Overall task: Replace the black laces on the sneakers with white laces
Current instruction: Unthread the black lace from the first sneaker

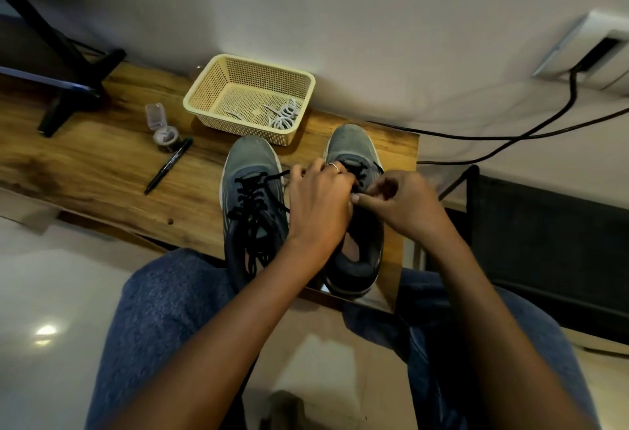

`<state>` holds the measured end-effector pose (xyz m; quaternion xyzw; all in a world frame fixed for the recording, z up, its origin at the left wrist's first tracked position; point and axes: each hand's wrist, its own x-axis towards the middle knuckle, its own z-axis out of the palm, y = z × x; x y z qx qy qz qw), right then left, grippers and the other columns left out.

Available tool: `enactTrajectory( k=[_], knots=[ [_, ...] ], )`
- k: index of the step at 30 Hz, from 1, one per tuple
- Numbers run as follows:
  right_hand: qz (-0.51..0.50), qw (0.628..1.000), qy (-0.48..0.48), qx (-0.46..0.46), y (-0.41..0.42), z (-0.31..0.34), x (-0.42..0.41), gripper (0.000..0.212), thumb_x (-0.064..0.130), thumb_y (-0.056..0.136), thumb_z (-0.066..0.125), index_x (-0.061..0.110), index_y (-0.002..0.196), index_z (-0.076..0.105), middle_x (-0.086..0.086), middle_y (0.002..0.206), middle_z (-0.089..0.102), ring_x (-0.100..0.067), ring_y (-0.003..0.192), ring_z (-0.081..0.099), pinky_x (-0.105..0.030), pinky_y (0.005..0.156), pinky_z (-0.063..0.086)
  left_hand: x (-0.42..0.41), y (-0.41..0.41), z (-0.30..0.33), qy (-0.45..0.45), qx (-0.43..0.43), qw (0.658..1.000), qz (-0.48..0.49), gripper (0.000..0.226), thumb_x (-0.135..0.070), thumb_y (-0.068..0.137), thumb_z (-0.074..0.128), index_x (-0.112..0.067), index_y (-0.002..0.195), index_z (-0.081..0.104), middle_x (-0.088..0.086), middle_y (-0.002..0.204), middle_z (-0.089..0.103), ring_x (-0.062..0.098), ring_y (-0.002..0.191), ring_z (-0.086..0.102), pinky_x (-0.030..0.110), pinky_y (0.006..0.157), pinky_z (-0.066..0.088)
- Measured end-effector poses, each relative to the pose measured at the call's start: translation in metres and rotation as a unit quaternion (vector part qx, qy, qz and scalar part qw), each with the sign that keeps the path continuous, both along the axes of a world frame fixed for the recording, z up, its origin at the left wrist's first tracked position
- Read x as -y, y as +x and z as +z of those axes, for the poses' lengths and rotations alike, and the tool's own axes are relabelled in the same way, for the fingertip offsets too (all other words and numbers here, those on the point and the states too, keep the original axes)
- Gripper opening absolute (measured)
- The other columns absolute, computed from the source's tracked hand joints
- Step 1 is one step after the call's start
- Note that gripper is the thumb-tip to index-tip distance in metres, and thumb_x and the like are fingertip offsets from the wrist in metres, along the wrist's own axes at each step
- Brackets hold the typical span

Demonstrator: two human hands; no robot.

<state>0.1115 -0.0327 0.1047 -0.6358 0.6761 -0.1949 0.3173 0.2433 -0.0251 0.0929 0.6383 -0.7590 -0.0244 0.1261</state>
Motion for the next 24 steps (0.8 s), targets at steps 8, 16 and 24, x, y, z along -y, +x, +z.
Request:
enactTrajectory(
  k=[8, 16, 24],
  knots=[
    [-0.003, 0.999, 0.005, -0.037, 0.005, 0.007, -0.005, 0.01, 0.017, 0.082, 0.072, 0.011, 0.074, 0.069, -0.005, 0.075, 0.067, -0.014, 0.073, 0.063, -0.034, 0.067, 0.055, 0.004, -0.002, -0.004, -0.039, 0.009, 0.999, -0.016, 0.011, -0.024, 0.085, 0.067, -0.021, 0.095, 0.071, -0.002, 0.1, 0.068, 0.022, 0.105, 0.055, 0.042, 0.09, 0.033],
    [-0.062, 0.998, 0.005, -0.013, 0.0, 0.003, -0.003, 0.012, 0.015, 0.08, 0.071, 0.004, 0.074, 0.071, -0.012, 0.069, 0.068, -0.024, 0.069, 0.067, -0.047, 0.066, 0.058, 0.002, -0.007, -0.013, -0.007, -0.064, 0.998, 0.009, 0.02, -0.024, 0.097, 0.05, -0.02, 0.116, 0.054, -0.002, 0.115, 0.057, 0.02, 0.11, 0.052, 0.044, 0.095, 0.028],
    [-0.059, 0.997, -0.013, -0.04, 0.001, 0.0, -0.003, 0.009, 0.018, 0.08, 0.071, 0.01, 0.077, 0.07, -0.005, 0.073, 0.067, -0.02, 0.072, 0.066, -0.04, 0.067, 0.058, -0.002, -0.01, -0.012, 0.033, -0.252, 0.963, 0.094, 0.013, -0.027, 0.098, 0.047, -0.021, 0.109, 0.051, -0.004, 0.101, 0.061, 0.018, 0.1, 0.056, 0.031, 0.082, 0.027]
  ],
)
